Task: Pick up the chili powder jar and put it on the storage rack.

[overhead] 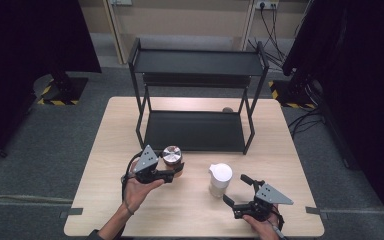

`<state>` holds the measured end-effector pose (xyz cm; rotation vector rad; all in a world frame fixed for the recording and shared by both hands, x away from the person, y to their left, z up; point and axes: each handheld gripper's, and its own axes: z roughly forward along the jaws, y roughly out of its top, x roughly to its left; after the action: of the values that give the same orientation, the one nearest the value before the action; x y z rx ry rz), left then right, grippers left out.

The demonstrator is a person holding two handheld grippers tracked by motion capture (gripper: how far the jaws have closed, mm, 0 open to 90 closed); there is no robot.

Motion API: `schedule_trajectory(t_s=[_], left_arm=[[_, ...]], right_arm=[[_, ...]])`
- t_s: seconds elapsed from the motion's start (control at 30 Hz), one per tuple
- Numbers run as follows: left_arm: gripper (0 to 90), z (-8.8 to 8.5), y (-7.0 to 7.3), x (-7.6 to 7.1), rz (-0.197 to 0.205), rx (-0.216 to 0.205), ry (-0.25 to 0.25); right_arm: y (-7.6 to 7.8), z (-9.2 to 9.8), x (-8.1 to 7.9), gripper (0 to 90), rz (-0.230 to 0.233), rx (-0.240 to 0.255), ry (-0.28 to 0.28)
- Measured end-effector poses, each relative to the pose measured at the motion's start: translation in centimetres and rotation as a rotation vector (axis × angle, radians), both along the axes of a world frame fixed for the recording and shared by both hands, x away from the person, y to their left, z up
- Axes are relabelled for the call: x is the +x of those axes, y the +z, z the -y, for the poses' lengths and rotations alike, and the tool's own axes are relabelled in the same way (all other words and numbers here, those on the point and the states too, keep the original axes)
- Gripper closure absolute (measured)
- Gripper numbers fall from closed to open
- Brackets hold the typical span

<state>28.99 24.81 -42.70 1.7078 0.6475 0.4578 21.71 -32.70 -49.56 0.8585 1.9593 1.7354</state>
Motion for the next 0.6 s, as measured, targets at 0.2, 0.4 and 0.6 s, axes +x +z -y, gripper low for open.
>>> schedule_trajectory(t_s=[0.2,0.4,0.6], left_arm=[[30.5,-0.1,2.0,0.5,0.004,0.0,-0.005],[30.5,-0.2,3.7,1.0,0.021,-0.001,-0.007],[30.5,-0.5,4.8,1.5,0.024,-0.013,-0.006]], right_arm=[[0.0,0.0,0.0,0.3,0.0,0.001,0.0],[0.0,0.0,0.0,0.4,-0.002,0.0,0.002],[0.0,0.0,0.0,0.3,-0.003,0.0,0.003]])
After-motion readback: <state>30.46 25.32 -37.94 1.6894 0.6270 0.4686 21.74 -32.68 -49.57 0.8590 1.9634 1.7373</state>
